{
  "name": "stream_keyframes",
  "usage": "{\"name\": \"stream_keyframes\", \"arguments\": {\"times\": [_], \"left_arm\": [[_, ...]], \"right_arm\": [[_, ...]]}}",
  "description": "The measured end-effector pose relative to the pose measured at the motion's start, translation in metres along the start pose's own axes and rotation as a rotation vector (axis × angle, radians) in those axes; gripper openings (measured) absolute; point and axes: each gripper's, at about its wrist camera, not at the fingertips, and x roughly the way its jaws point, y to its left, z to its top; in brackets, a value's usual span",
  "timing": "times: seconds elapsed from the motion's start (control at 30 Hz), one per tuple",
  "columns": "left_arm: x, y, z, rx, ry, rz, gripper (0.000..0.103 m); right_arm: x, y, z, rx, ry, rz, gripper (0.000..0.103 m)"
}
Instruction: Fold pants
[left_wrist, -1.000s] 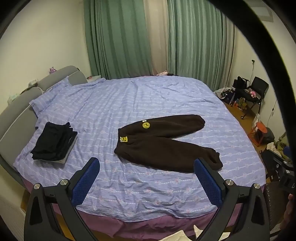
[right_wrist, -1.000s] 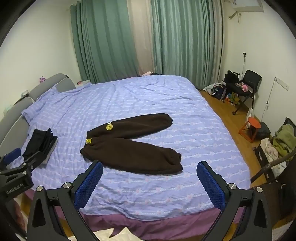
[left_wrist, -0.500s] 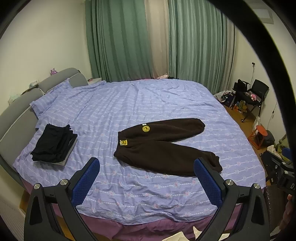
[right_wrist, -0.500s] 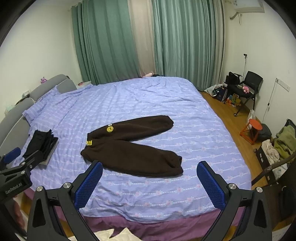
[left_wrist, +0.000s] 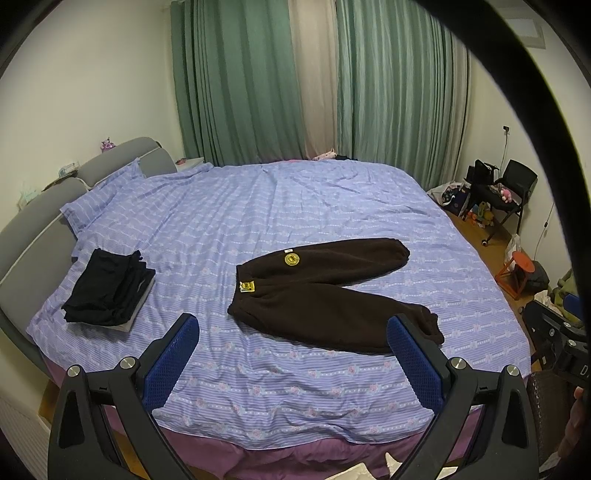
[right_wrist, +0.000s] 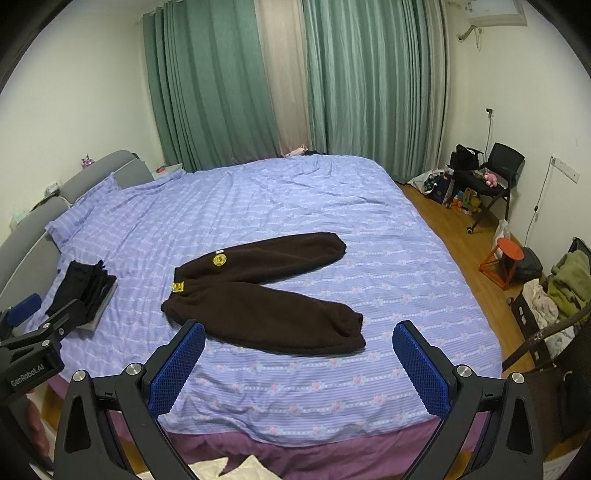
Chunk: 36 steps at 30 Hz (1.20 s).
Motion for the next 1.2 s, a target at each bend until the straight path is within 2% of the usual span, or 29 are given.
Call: {"name": "stream_keyframes", "arguments": {"times": [1.2], "left_arm": [[-0.0005, 0.0027, -0.0014, -0.002, -0.02, 0.006, 0.103]], "right_arm": [[-0.0015, 0.0015, -0.0009, 0.001, -0.005, 0.0, 0.103]]}}
